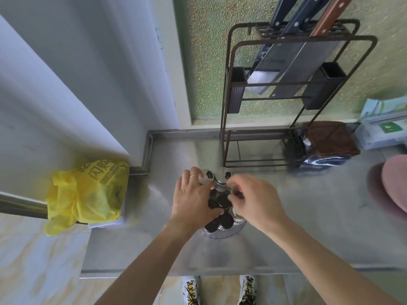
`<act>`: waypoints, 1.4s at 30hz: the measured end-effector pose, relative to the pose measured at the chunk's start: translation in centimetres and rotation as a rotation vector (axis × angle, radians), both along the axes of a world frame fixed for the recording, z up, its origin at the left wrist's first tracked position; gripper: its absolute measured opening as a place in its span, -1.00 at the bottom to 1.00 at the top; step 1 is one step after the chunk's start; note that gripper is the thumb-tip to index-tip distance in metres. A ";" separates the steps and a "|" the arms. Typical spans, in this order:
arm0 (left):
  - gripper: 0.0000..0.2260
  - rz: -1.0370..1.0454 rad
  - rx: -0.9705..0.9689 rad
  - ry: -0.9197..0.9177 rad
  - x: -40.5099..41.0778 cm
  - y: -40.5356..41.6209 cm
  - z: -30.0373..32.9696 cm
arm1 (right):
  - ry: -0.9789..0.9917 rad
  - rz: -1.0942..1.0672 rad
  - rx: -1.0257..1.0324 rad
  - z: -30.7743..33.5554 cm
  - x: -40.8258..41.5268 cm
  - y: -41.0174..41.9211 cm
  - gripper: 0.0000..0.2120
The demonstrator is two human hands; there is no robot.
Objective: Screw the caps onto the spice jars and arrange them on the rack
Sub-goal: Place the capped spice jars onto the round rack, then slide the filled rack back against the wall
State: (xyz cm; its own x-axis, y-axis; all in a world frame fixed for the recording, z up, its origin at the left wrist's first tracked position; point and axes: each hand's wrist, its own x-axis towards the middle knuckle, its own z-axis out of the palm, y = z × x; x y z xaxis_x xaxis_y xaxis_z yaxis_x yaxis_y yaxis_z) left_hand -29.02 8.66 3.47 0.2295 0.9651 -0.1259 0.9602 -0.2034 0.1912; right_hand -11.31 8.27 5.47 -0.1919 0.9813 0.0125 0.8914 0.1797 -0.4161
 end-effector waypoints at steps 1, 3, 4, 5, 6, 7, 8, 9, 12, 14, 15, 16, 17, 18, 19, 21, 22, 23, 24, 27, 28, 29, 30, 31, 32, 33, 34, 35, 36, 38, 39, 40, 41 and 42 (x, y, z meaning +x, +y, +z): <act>-0.47 0.006 0.035 -0.088 -1.0 -0.4 0.5 | 0.116 -0.090 0.080 0.4 1.2 -0.2 -0.84; -0.55 0.096 0.161 -0.252 -2.8 -1.4 0.5 | 0.247 -0.313 0.133 -0.7 4.1 -0.4 -0.94; -0.62 0.180 0.215 -0.306 -3.6 -1.9 -0.1 | 0.263 -0.428 0.057 -2.1 5.3 -0.4 -0.93; -0.68 0.281 0.215 -0.343 -4.3 -2.4 -1.4 | 0.275 -0.519 -0.079 -4.1 6.4 -0.4 -0.91; -0.71 0.392 0.149 -0.363 -4.9 -2.9 -3.0 | 0.297 -0.583 -0.254 -6.2 7.1 -0.5 -0.90; -0.71 0.488 0.037 -0.371 -5.4 -3.3 -4.7 | 0.354 -0.622 -0.422 -8.3 7.4 -0.7 -0.89; -0.69 0.547 -0.086 -0.367 -5.9 -3.5 -6.4 | 0.435 -0.654 -0.551 -10.0 7.2 -0.9 -0.88; -0.68 0.573 -0.194 -0.357 -6.2 -3.6 -7.9 | 0.525 -0.670 -0.636 -11.4 6.9 -1.1 -0.86; -0.67 0.606 -0.368 -0.363 -6.2 -3.4 -10.2 | 0.792 -0.713 -0.737 -12.4 5.4 -1.3 -0.85; -0.68 0.638 -0.411 -0.454 -5.8 -2.8 -10.3 | 0.869 -0.711 -0.739 -12.9 5.0 -1.1 -0.82; -0.69 0.634 -0.424 -0.491 -5.6 -2.4 -10.2 | 0.878 -0.708 -0.740 -13.1 5.0 -1.1 -0.80; -0.70 0.629 -0.437 -0.520 -5.4 -2.2 -10.1 | 0.886 -0.712 -0.745 -13.2 5.1 -1.1 -0.79; -0.71 0.629 -0.453 -0.545 -5.2 -2.0 -10.1 | 0.900 -0.720 -0.745 -13.3 5.1 -1.2 -0.79; -0.72 0.642 -0.468 -0.570 -5.1 -2.0 -10.0 | 0.913 -0.727 -0.743 -13.3 5.1 -1.3 -0.81; -0.74 0.665 -0.486 -0.606 -5.2 -2.0 -10.0 | 0.920 -0.729 -0.742 -13.2 5.1 -1.4 -0.82; -0.75 0.721 -0.531 -0.683 -5.3 -2.1 -10.1 | 0.937 -0.733 -0.734 -13.2 5.0 -1.5 -0.83; -0.74 0.739 -0.546 -0.711 -5.4 -2.2 -10.1 | 0.938 -0.730 -0.720 -13.2 4.9 -1.6 -0.82; -0.73 0.740 -0.545 -0.729 -5.5 -2.3 -10.3 | 0.918 -0.715 -0.704 -13.4 4.7 -1.6 -0.81; -0.71 0.732 -0.533 -0.732 -5.7 -2.4 -10.5 | 0.889 -0.704 -0.683 -13.5 4.6 -1.6 -0.81; -0.73 0.727 -0.495 -0.773 -6.1 -2.5 -10.4 | 0.844 -0.690 -0.619 -13.6 4.0 -1.1 -0.82; -0.74 0.739 -0.484 -0.785 -6.4 -2.4 -10.3 | 0.840 -0.675 -0.606 -13.5 3.6 -0.9 -0.84; -0.74 0.758 -0.475 -0.803 -6.8 -2.3 -10.3 | 0.841 -0.652 -0.595 -13.4 3.0 -0.5 -0.86; -0.75 0.774 -0.461 -0.811 -7.3 -2.0 -10.1 | 0.846 -0.627 -0.589 -13.2 2.3 0.0 -0.88; -0.75 0.788 -0.450 -0.820 -7.9 -1.8 -10.1 | 0.850 -0.605 -0.587 -13.0 1.5 0.6 -0.89; -0.74 0.797 -0.436 -0.818 -8.6 -1.5 -10.0 | 0.848 -0.586 -0.583 -12.9 0.6 1.1 -0.90; -0.72 0.800 -0.422 -0.820 -9.2 -1.0 -9.9 | 0.841 -0.571 -0.574 -12.8 -0.3 1.8 -0.88; -0.71 0.806 -0.409 -0.812 -9.9 -0.6 -10.2 | 0.823 -0.558 -0.561 -12.7 -1.3 2.5 -0.81; -0.70 0.815 -0.391 -0.805 -10.4 0.0 -9.9 | 0.794 -0.544 -0.549 -12.8 -2.2 3.2 -0.74; -0.69 0.814 -0.364 -0.800 -11.0 0.6 -9.7 | 0.758 -0.532 -0.535 -12.9 -3.1 4.0 -0.70; -0.71 0.830 -0.334 -0.800 -12.1 2.1 -9.6 | 0.679 -0.502 -0.499 -13.5 -4.6 5.8 -0.72; -0.72 0.832 -0.316 -0.803 -12.8 2.9 -9.6 | 0.632 -0.478 -0.473 -13.7 -5.4 6.8 -0.79; -0.73 0.820 -0.298 -0.803 -13.4 3.8 -9.9 | 0.572 -0.452 -0.444 -14.0 -6.1 7.8 -0.84; -0.72 0.799 -0.288 -0.806 -14.0 4.7 -10.1 | 0.500 -0.427 -0.412 -14.1 -6.8 8.7 -0.88; -0.70 0.781 -0.278 -0.811 -14.5 5.5 -10.2 | 0.431 -0.410 -0.378 -14.1 -7.5 9.7 -0.90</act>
